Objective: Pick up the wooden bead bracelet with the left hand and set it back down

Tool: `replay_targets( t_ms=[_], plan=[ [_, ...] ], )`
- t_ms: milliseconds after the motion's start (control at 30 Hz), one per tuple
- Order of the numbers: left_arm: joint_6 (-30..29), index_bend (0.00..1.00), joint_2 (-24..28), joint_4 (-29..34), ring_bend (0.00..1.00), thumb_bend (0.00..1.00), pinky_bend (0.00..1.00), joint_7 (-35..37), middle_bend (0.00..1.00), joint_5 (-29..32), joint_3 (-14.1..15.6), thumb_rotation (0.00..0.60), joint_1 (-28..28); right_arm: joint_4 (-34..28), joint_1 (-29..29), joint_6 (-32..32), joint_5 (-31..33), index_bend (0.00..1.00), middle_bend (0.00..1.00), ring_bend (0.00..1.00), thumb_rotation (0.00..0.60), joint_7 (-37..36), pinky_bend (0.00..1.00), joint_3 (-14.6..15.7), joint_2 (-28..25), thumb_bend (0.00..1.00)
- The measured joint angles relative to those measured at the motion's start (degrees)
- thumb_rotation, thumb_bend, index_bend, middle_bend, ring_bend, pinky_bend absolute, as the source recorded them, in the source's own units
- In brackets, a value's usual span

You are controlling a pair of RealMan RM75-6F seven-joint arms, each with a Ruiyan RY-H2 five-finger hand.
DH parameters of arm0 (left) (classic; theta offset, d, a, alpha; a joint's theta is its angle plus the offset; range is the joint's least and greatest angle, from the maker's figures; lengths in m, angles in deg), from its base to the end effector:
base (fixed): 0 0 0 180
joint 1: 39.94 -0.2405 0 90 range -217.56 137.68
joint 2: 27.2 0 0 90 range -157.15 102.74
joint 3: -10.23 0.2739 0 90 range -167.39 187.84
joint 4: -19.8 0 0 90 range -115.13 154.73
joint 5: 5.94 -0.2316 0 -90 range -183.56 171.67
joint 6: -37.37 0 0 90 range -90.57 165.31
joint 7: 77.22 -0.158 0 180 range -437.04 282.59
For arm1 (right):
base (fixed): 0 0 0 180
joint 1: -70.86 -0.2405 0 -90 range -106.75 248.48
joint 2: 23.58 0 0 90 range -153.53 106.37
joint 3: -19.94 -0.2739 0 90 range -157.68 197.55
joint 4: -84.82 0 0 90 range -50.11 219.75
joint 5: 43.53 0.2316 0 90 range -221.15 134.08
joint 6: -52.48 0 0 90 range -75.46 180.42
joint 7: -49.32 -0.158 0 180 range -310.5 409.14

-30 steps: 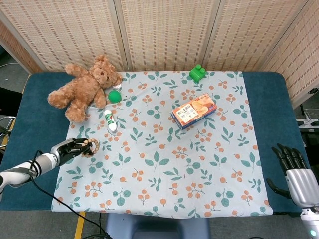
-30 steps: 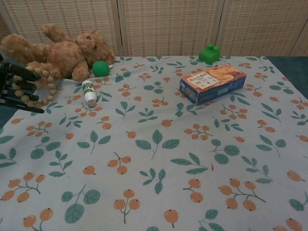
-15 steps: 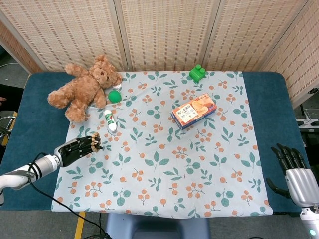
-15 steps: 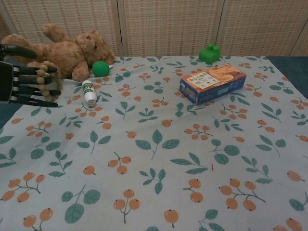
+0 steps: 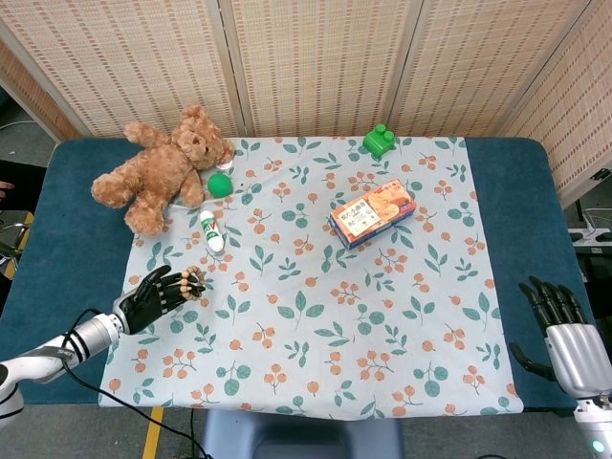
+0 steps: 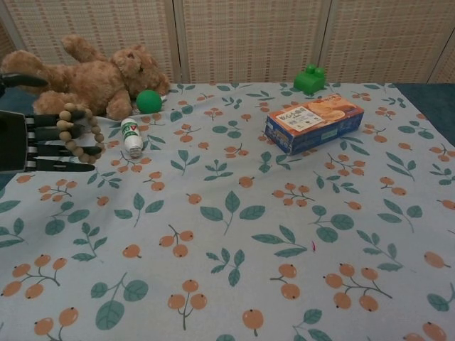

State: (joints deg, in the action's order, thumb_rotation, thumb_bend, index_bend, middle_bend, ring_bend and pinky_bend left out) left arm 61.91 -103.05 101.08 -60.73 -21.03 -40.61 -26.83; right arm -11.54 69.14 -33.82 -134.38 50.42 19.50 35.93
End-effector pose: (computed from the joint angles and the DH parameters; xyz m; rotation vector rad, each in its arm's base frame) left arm -0.2491 0.3500 0.0602 0.5836 2.7705 1.1019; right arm -0.3272 -0.1694 0.1589 1.4484 -0.8966 0.8742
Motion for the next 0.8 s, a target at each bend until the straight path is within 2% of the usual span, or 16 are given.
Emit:
replay_targets(
  t_ms=[133, 233, 367, 533, 667, 800],
  plan=[
    [0.59, 0.44, -2.85, -0.70, 0.19, 0.39, 0.00, 2.03, 0.59, 2.49, -2.29, 0.199, -2.03, 0.08, 0.06, -0.14, -0.05, 0.00, 0.00, 0.00, 0.540, -0.18, 0.00, 0.00, -0.03, 0.24],
    [0.72, 0.47, -5.73, -1.78, 0.19, 0.41, 0.00, 2.63, 0.59, 3.27, -4.07, 0.208, -3.44, 0.08, 0.00, -0.01, -0.12, 0.00, 0.00, 0.00, 0.540, -0.20, 0.00, 0.06, -0.05, 0.24],
    [-1.31, 0.50, -7.15, -2.30, 0.19, 0.41, 0.00, 2.86, 0.60, 2.04, -4.49, 0.211, -3.97, 0.13, -0.01, -0.02, -0.24, 0.00, 0.00, 0.00, 0.540, -0.24, 0.00, 0.11, -0.04, 0.24],
    [-5.55, 0.53, -7.04, -1.29, 0.21, 0.41, 0.00, 3.98, 0.63, -1.25, -3.14, 0.184, -3.64, 0.12, 0.05, -0.24, -0.60, 0.00, 0.00, 0.00, 0.539, -0.32, 0.00, 0.22, -0.07, 0.24],
    [-8.82, 0.55, -6.16, 0.29, 0.21, 0.45, 0.00, 5.17, 0.62, -3.75, -1.18, 0.125, -2.94, 0.14, 0.11, -0.44, -0.85, 0.00, 0.00, 0.00, 0.540, -0.28, 0.00, 0.29, -0.04, 0.24],
    [-11.58, 0.56, -5.20, 1.90, 0.21, 0.48, 0.00, 6.30, 0.62, -6.74, 1.05, 0.124, -2.08, 0.15, 0.16, -0.56, -0.78, 0.00, 0.00, 0.00, 0.540, -0.26, 0.00, 0.25, -0.02, 0.24]
  ],
)
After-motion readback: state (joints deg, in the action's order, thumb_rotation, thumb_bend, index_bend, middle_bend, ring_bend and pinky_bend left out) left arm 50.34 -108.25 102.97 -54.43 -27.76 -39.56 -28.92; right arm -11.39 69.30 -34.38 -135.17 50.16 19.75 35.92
